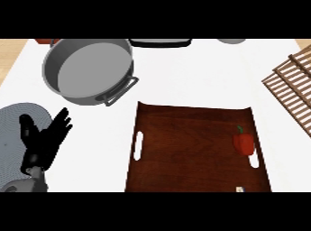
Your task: Pick the cupcake from the tray and place it in the tiered shelf
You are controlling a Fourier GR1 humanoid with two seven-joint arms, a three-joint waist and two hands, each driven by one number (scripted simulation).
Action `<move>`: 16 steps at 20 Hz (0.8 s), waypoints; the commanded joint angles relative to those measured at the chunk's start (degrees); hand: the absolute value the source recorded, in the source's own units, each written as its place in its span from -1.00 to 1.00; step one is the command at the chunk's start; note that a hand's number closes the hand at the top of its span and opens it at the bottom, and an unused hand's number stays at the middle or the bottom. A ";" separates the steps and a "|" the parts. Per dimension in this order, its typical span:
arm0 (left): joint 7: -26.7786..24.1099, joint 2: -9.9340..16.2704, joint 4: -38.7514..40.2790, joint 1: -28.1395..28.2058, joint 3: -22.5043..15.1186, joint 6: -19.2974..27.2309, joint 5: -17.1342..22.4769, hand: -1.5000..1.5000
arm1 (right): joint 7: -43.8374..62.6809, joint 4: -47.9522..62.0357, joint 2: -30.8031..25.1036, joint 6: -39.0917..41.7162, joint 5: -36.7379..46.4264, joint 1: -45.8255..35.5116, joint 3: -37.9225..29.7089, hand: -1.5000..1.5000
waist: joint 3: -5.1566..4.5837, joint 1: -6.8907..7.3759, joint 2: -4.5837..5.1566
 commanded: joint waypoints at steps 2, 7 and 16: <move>1.07 -0.79 -0.81 -0.99 0.28 1.05 -0.05 0.00 | -2.99 7.24 -3.87 -4.74 -2.58 1.31 -0.81 1.00 | 0.00 0.21 0.08; 1.01 -0.36 -0.18 -1.32 0.97 0.16 0.32 0.00 | -0.90 8.62 -3.79 -7.32 -2.70 1.32 2.31 1.00 | -0.03 0.26 0.07; -0.32 -1.20 -1.89 2.16 -0.38 -0.19 -1.12 0.00 | -7.87 17.89 -6.50 -17.08 -6.60 2.51 2.18 1.00 | 0.00 0.69 0.13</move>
